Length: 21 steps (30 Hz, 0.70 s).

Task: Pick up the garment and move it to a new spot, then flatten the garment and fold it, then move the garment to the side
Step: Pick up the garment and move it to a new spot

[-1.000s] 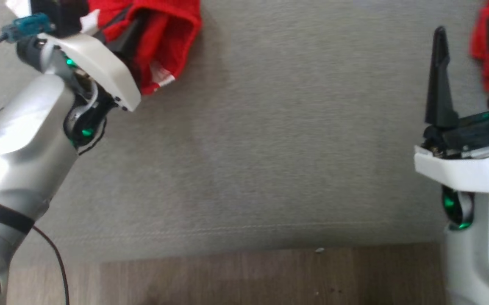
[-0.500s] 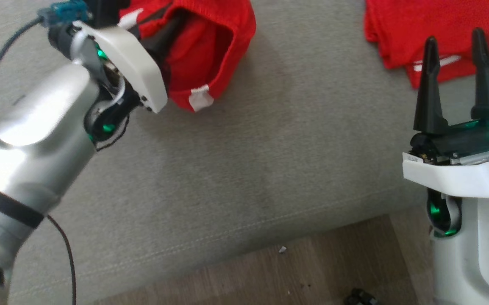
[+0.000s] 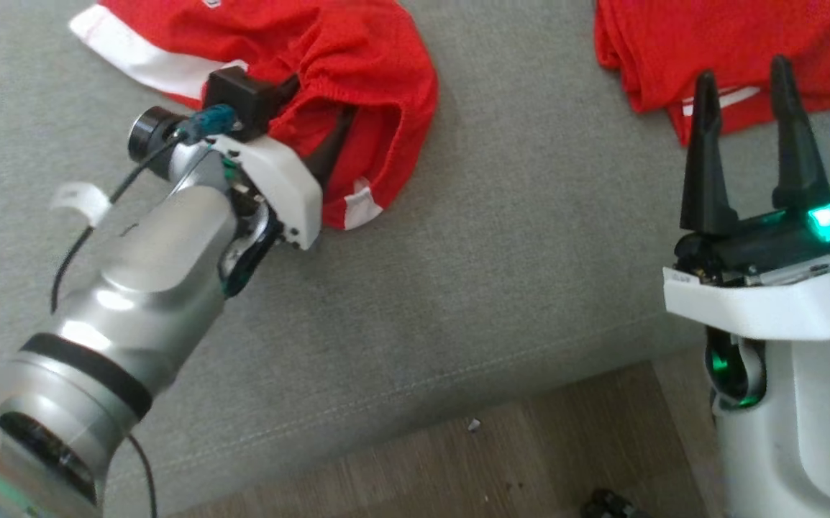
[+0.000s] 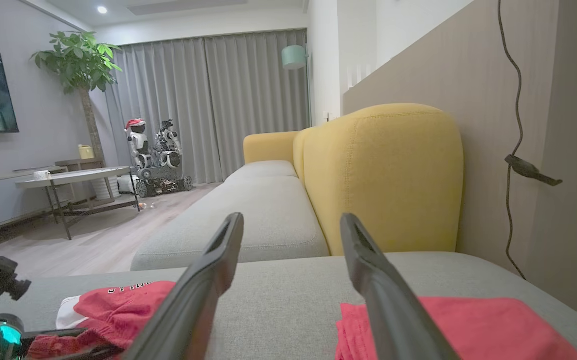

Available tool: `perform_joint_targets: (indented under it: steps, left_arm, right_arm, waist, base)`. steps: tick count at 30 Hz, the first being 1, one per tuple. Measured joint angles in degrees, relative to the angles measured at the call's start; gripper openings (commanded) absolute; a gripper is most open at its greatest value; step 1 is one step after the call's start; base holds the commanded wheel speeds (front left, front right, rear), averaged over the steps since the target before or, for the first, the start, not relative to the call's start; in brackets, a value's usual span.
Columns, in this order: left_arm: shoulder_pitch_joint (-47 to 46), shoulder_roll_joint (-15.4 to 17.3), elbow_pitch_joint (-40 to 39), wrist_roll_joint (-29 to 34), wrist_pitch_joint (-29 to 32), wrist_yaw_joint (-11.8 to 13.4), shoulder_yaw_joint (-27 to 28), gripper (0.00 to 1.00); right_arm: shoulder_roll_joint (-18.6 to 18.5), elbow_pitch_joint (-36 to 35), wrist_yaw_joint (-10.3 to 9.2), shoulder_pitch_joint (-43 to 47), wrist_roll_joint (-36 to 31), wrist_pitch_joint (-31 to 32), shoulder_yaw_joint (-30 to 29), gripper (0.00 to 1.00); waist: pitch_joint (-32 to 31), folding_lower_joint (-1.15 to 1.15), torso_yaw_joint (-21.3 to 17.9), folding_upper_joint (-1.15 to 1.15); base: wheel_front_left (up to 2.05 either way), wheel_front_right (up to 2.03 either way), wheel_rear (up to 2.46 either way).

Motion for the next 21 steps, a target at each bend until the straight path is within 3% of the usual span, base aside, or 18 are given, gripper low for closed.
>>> perform_joint_targets:
  steps: [1,3,5,9,13,21]
  left_arm:
    - [0.0,0.0,0.0,0.0,0.0,0.0,0.0,1.0]
    - [1.28,-0.43,-4.66,4.23,-0.01,3.98,4.54,1.0]
    - [4.21,-0.68,-9.12,4.78,-0.15,5.58,10.24,1.0]
    - [15.43,-0.81,-15.88,5.16,-0.26,6.01,17.44,1.0]
    - [26.25,-0.8,-19.8,7.56,-0.25,7.21,21.23,1.0]
    - [40.31,-2.34,-33.99,14.61,-0.25,7.9,33.17,1.0]
  right_arm:
    - [0.0,0.0,0.0,0.0,0.0,0.0,0.0,1.0]
    - [0.01,0.57,0.0,1.68,-0.01,0.0,-0.05,1.0]
    - [0.02,1.37,0.0,3.3,-0.05,0.0,-0.2,1.0]
    - [0.04,2.18,0.0,6.24,-0.1,0.0,-1.41,1.0]
    - [0.09,4.36,0.0,9.04,-0.36,0.01,-1.92,1.0]
    - [0.22,6.2,0.0,12.45,-0.78,0.01,-2.59,1.0]
  waist:
    - [0.0,0.0,0.0,0.0]
    - [-1.66,0.0,1.21,0.0]
    - [-3.12,0.0,2.21,0.0]
    - [-6.15,0.0,4.95,0.0]
    - [-9.33,0.0,8.53,0.0]
    - [-15.43,0.0,15.84,0.0]
  base:
    - [0.0,0.0,0.0]
    - [0.0,0.0,0.0]
    - [0.0,0.0,0.0]
    - [0.0,0.0,0.0]
    - [0.0,0.0,0.0]
    - [0.0,0.0,0.0]
